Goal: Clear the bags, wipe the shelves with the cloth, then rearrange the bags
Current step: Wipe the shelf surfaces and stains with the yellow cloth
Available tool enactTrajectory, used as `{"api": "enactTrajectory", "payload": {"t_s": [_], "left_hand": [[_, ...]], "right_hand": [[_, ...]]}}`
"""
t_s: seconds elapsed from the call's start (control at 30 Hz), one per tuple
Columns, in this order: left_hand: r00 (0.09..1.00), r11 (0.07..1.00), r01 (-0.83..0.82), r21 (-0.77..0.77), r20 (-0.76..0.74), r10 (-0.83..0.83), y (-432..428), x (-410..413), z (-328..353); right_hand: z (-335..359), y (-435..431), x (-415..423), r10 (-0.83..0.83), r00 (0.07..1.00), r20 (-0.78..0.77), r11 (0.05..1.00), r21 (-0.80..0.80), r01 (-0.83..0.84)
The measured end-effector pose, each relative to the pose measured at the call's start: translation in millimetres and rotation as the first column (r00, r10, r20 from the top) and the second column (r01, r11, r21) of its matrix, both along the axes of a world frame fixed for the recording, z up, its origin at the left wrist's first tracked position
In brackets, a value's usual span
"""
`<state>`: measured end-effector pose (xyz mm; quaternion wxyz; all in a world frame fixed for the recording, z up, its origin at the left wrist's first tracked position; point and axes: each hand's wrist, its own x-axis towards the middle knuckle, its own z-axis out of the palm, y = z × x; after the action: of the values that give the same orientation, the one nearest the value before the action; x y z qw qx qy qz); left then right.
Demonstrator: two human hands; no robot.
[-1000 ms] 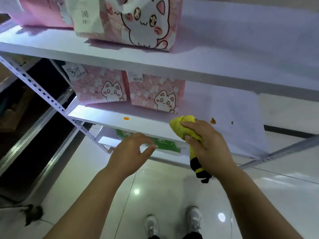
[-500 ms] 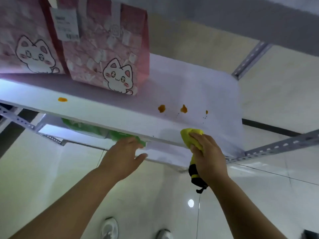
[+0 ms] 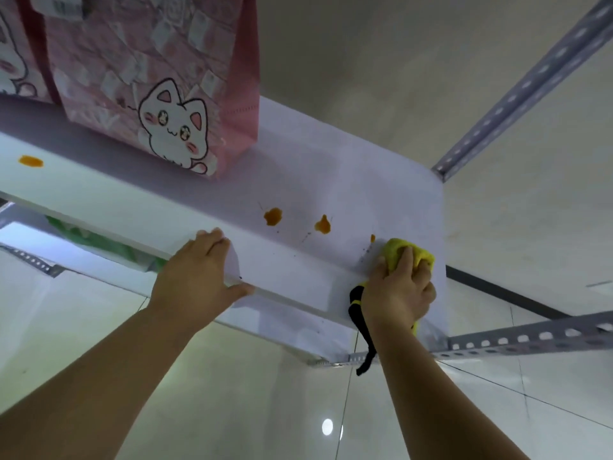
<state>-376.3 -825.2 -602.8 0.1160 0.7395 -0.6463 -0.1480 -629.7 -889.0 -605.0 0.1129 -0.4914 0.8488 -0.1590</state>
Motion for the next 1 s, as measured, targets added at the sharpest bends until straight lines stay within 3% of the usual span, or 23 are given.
{"api": "enactTrajectory", "payload": {"t_s": [0.13, 0.3, 0.43, 0.53, 0.63, 0.73, 0.8, 0.9, 1.0], "left_hand": [[0.999, 0.999, -0.001, -0.038, -0.050, -0.001, 1.0, 10.6, 0.4], [0.999, 0.999, 0.006, -0.037, -0.040, -0.008, -7.3, 17.5, 3.4], [1.000, 1.000, 0.009, -0.014, -0.027, -0.009, -10.8, 20.0, 4.9], [1.000, 1.000, 0.016, 0.019, -0.024, -0.016, -12.8, 21.3, 6.5], [0.999, 0.999, 0.026, 0.037, -0.030, -0.025, -14.4, 25.4, 6.5], [0.999, 0.999, 0.044, 0.030, -0.032, -0.043, -14.7, 29.2, 5.0], [0.998, 0.999, 0.045, 0.011, -0.036, -0.045, -13.8, 29.6, 3.3], [0.997, 0.998, 0.068, -0.007, -0.041, -0.069, -12.9, 29.9, 1.6], [0.992, 0.993, 0.122, -0.006, -0.042, -0.122, -12.6, 34.6, 2.7]], "right_hand": [[0.1, -30.2, 8.8, 0.029, 1.000, -0.006, 1.000, -0.007, -0.029], [5.1, -59.8, 45.5, 0.304, 0.950, -0.073, 0.952, 0.051, -0.301], [1.7, -44.5, 82.5, 0.627, 0.775, -0.080, 0.779, 0.082, -0.622], [-3.2, -13.1, 81.9, 0.762, 0.635, -0.124, 0.643, 0.033, -0.765], [-6.8, -10.4, 48.0, 0.740, 0.654, -0.158, 0.670, 0.079, -0.738], [-2.5, -29.7, 18.7, 0.528, 0.839, -0.130, 0.849, 0.068, -0.523], [1.3, -45.7, 21.8, 0.385, 0.916, -0.110, 0.921, 0.109, -0.374], [2.3, -65.0, 60.9, 0.399, 0.908, -0.124, 0.913, 0.147, -0.381], [0.3, -59.1, 105.0, 0.611, 0.786, -0.095, 0.790, 0.125, -0.600]]}}
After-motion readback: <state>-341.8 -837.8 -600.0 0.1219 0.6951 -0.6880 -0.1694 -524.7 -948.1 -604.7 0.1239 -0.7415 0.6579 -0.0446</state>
